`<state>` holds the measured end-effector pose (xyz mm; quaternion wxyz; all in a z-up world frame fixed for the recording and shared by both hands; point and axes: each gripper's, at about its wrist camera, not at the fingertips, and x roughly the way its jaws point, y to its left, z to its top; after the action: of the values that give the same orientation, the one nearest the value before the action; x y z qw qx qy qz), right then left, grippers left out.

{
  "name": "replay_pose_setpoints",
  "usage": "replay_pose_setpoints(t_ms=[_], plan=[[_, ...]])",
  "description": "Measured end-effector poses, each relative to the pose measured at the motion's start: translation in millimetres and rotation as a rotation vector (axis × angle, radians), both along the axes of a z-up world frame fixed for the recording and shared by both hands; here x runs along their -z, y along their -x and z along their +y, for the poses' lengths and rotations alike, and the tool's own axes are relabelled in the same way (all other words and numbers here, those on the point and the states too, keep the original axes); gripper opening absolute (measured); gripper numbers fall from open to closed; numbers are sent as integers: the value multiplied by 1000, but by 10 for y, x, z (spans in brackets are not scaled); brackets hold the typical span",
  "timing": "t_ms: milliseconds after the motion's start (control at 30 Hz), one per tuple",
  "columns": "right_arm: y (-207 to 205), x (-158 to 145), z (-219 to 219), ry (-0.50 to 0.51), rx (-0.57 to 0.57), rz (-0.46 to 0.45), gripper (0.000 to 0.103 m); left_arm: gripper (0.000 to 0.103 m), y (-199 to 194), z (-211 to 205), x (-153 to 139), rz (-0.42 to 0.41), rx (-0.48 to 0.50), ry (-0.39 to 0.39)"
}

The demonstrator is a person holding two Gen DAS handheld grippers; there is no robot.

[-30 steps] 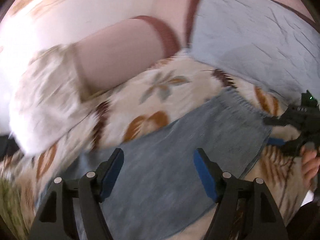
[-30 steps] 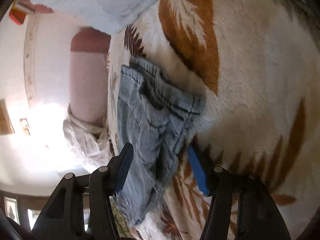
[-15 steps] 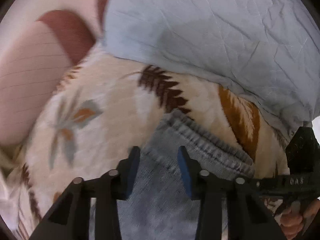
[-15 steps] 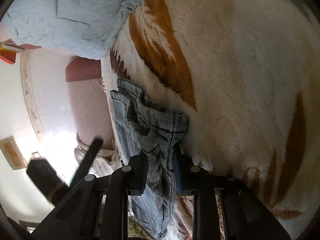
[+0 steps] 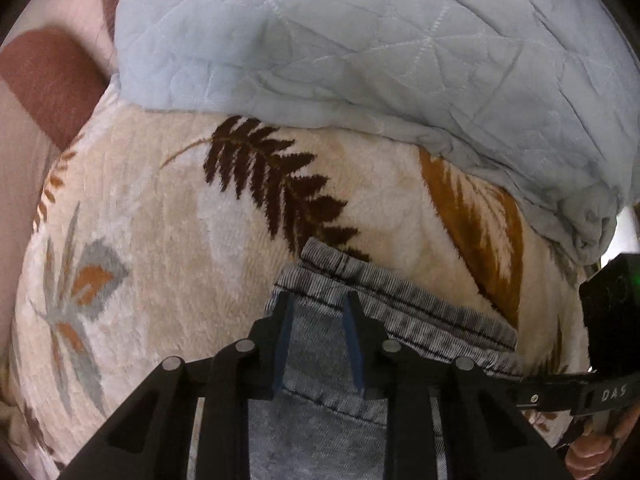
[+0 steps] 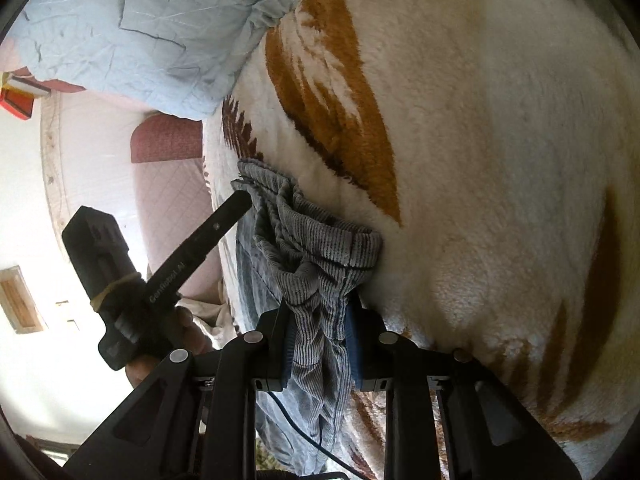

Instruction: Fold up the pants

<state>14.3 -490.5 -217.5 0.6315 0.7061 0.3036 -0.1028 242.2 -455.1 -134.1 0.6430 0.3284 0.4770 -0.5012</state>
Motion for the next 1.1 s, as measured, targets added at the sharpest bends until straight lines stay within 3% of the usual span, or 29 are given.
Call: replay_pose_setpoints(t_ms=[133, 200, 233, 267, 333, 467, 567, 767, 900, 1100], plan=[[9, -37, 5, 22, -1, -3, 21, 29, -4, 4, -1, -3, 10, 19], [5, -45, 8, 26, -2, -4, 21, 38, -6, 33, -37, -24, 17, 49], [8, -42, 9, 22, 1, -7, 21, 51, -28, 58, -42, -37, 7, 56], [7, -38, 14, 20, 2, -9, 21, 56, -34, 50, -22, -45, -1, 39], [10, -34, 11, 22, -1, -10, 21, 56, 4, 21, -6, -71, 20, 29], [5, -29, 7, 27, -4, -10, 21, 56, -26, -41, 92, -30, 17, 13], [5, -24, 2, 27, -7, -10, 21, 51, -52, -81, 126, 13, 6, 33], [-21, -44, -5, 42, -27, -12, 24, 36, -45, -99, 126, 18, 22, 68], [-52, -52, -11, 45, -36, -23, 25, 33, -13, -48, 110, 8, 10, 91], [-110, -101, -27, 77, -69, -22, 18, 30, 27, 148, 75, 4, -45, 147]])
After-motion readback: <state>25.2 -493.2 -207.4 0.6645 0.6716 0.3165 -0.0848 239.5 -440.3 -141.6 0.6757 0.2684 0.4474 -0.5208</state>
